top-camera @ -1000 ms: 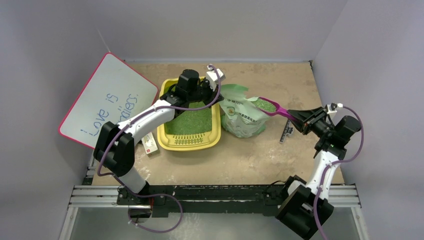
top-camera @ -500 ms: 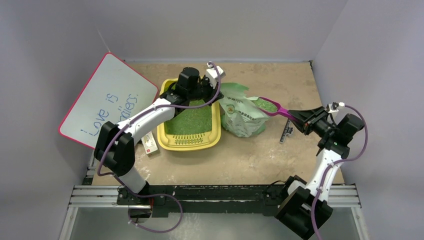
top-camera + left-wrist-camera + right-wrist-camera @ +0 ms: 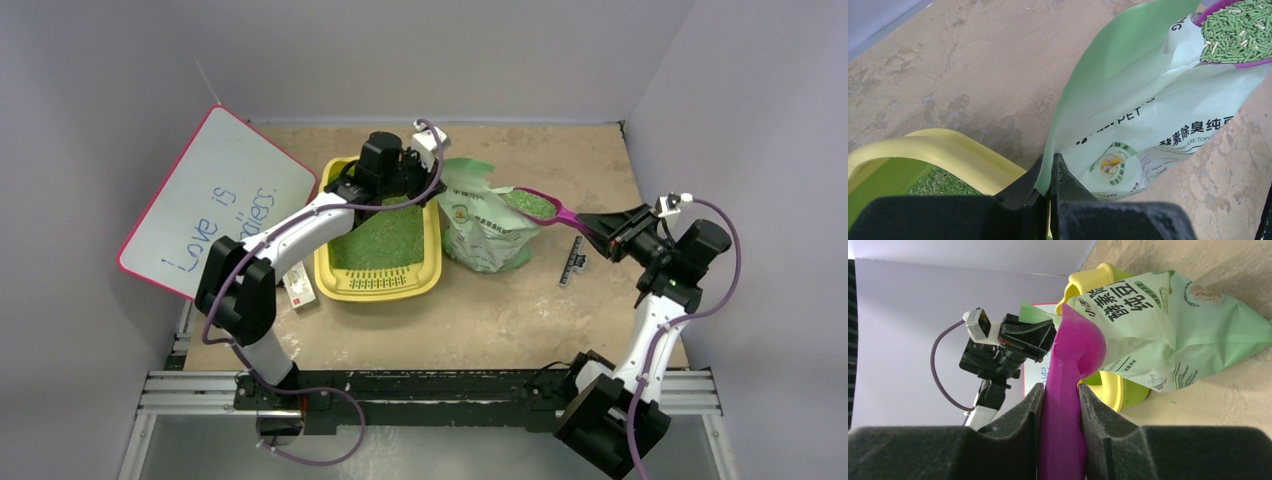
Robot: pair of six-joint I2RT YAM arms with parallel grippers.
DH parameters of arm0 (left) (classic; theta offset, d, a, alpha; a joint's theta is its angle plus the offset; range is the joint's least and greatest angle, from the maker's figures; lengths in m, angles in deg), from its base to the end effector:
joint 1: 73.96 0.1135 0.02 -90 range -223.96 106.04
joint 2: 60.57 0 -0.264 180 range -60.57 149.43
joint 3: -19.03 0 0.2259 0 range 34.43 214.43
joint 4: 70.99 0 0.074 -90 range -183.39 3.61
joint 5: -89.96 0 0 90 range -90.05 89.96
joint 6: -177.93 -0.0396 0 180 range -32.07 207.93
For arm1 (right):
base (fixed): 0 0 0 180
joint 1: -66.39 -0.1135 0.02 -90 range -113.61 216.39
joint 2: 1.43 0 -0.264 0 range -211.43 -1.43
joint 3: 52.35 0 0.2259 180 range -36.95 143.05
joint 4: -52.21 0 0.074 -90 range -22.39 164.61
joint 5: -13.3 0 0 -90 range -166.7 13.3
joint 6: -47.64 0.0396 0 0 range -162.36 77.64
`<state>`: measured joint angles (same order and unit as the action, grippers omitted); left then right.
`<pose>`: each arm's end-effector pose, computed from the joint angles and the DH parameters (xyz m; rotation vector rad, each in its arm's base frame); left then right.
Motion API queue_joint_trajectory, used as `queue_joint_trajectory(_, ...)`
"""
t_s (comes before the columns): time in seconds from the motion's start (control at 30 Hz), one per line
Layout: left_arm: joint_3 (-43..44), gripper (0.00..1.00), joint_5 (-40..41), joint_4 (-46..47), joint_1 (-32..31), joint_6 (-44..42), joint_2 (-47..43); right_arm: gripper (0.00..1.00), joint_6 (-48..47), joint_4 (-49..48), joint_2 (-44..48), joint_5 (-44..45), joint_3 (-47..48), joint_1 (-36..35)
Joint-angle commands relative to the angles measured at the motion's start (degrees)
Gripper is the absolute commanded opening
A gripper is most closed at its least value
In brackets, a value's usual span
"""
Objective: Fill the litter box with clean litter
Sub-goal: 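Scoop the cat litter from the cat litter bag, then pour the cat litter into the litter box.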
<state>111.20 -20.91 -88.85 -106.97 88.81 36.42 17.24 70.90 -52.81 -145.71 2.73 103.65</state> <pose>0.3107 -0.2187 0.3138 0.7889 1.8534 -0.7402 0.1544 -0.0710 0.3115 0.6568 1.7459 1.3579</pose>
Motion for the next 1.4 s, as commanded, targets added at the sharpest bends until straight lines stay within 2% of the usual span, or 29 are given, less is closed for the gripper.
queue_joint_trajectory(0.0,1.1,0.00,2.5,2.6,1.7,-0.6,-1.8,0.00,1.2,-4.6,1.2,-2.9,3.8,-0.9)
queue_joint_trajectory(0.23,0.0,0.00,1.4,2.6,1.6,-0.6,-3.5,0.00,1.6,-4.9,1.2,-2.7,3.7,-1.0)
queue_joint_trajectory(0.53,-0.8,0.00,2.1,0.6,1.7,-2.4,-4.9,0.00,6.9,-11.6,1.7,-2.6,2.0,-0.9)
queue_joint_trajectory(0.87,-0.5,0.00,2.2,1.3,1.6,0.0,-4.4,0.00,12.6,-19.2,1.8,-3.1,0.0,-1.0)
queue_joint_trajectory(1.03,1.9,0.00,2.2,-1.3,1.8,1.1,-2.5,0.00,14.6,-21.4,2.0,-3.4,0.2,-2.0)
queue_joint_trajectory(1.17,2.1,0.00,1.9,-1.1,1.7,1.6,-2.1,0.00,14.4,-21.1,2.3,-2.7,1.0,-3.3)
queue_joint_trajectory(1.37,3.9,0.00,0.5,-0.8,2.3,2.4,-1.0,0.00,10.4,-15.4,2.7,-1.5,1.8,-6.6)
